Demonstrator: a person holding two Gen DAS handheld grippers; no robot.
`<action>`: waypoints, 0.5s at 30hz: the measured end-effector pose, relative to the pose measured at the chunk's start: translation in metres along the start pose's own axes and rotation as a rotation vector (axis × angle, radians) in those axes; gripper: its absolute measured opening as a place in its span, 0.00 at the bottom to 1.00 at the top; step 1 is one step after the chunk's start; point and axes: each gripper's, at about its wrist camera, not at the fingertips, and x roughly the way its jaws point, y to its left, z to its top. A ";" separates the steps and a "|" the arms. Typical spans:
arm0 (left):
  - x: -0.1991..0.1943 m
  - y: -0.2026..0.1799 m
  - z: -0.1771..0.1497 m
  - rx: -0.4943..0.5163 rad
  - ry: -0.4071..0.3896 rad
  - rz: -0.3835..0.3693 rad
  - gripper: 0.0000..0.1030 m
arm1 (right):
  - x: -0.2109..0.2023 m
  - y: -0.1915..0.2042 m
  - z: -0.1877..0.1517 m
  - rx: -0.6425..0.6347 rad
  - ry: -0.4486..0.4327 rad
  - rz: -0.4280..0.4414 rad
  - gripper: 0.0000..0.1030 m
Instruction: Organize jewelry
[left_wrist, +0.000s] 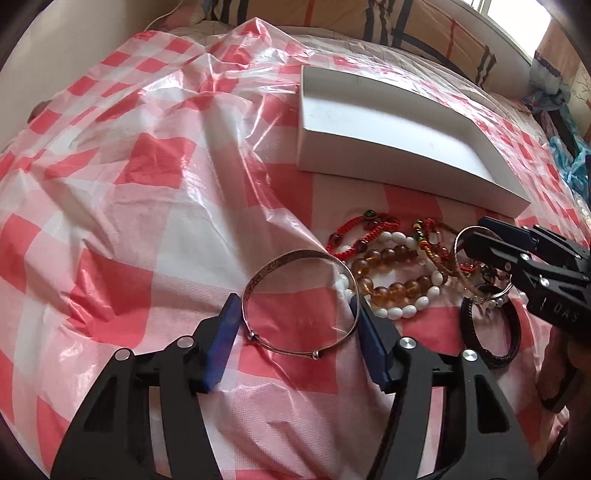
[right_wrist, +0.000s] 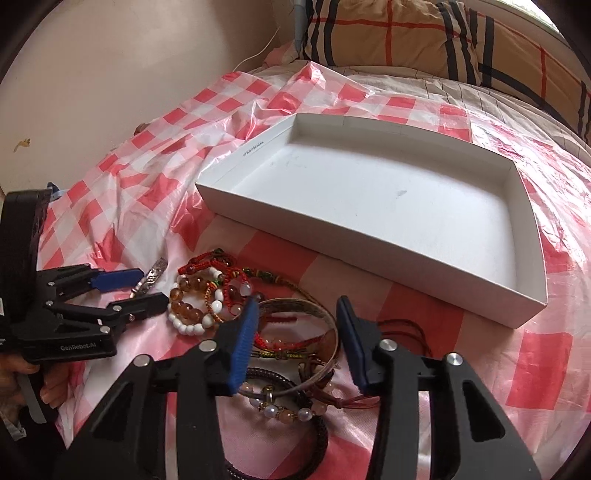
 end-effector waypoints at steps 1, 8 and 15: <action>-0.001 -0.001 0.000 0.005 -0.002 0.001 0.53 | -0.002 -0.001 0.001 0.005 -0.003 0.001 0.42; -0.006 -0.007 -0.001 0.010 -0.010 -0.023 0.35 | -0.003 0.005 0.001 -0.044 0.002 -0.007 0.83; 0.004 0.005 0.002 -0.044 0.014 0.043 0.77 | 0.020 0.011 -0.008 -0.086 0.093 -0.035 0.70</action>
